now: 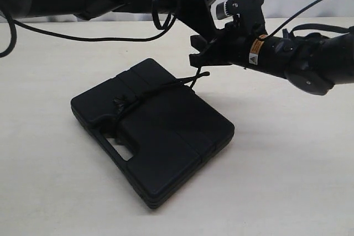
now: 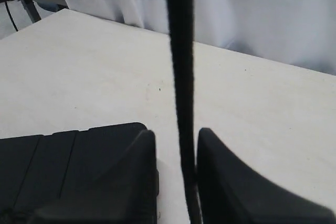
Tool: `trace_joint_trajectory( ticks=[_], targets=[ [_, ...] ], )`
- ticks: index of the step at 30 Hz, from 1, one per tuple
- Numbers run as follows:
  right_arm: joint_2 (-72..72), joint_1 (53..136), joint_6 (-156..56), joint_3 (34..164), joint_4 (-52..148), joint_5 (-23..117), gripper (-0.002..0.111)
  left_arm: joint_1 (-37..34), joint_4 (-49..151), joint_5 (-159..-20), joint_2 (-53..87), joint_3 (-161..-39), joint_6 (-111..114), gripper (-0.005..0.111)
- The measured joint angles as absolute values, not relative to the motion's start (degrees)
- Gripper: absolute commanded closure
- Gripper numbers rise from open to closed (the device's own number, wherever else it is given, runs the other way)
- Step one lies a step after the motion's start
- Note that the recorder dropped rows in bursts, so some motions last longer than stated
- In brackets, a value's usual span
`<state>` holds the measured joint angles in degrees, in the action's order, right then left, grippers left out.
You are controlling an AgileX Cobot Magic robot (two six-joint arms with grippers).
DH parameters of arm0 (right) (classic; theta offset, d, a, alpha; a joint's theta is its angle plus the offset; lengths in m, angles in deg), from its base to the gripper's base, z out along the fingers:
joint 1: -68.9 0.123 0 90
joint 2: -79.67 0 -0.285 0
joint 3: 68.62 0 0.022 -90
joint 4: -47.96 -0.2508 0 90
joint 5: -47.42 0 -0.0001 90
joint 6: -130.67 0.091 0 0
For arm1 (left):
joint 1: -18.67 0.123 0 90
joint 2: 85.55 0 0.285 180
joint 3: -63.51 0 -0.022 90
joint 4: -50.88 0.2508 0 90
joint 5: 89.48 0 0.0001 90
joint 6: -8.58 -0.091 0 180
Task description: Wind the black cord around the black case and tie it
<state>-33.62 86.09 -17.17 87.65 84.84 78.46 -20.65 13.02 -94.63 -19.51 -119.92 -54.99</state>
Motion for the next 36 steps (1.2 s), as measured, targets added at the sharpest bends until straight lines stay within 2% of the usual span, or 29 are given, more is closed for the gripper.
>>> trace_joint_trajectory(
  ticks=[14, 16, 21, 24, 32, 36],
  targets=[
    [-35.2, 85.7, -18.9, 87.7, 84.6, 77.0, 0.104, -20.6, 13.0, -102.3, -19.5, -119.9, -57.6, 0.106],
    [-35.2, 85.2, -18.9, 87.7, 84.6, 77.0, 0.104, -20.6, 13.0, -102.5, -19.5, -119.9, -57.6, 0.101],
    [-35.2, 81.2, -15.0, 86.8, 84.5, 78.7, 0.104, -20.2, 13.0, -104.5, -19.5, -119.9, -57.6, 0.069],
    [-35.3, 78.3, -10.9, 85.4, 84.7, 81.1, 0.104, -19.5, 13.1, -107.0, -19.3, -119.9, -57.6, 0.060],
    [-35.9, 74.9, -2.5, 84.4, 88.4, 84.5, 0.104, -19.3, 23.9, -122.4, -19.8, -120.0, -57.6, 0.059],
    [-36.1, 73.1, 5.7, 84.4, 95.6, 92.1, 0.104, -19.3, 30.7, -125.3, -23.7, -120.0, -57.6, 0.059]
  ],
)
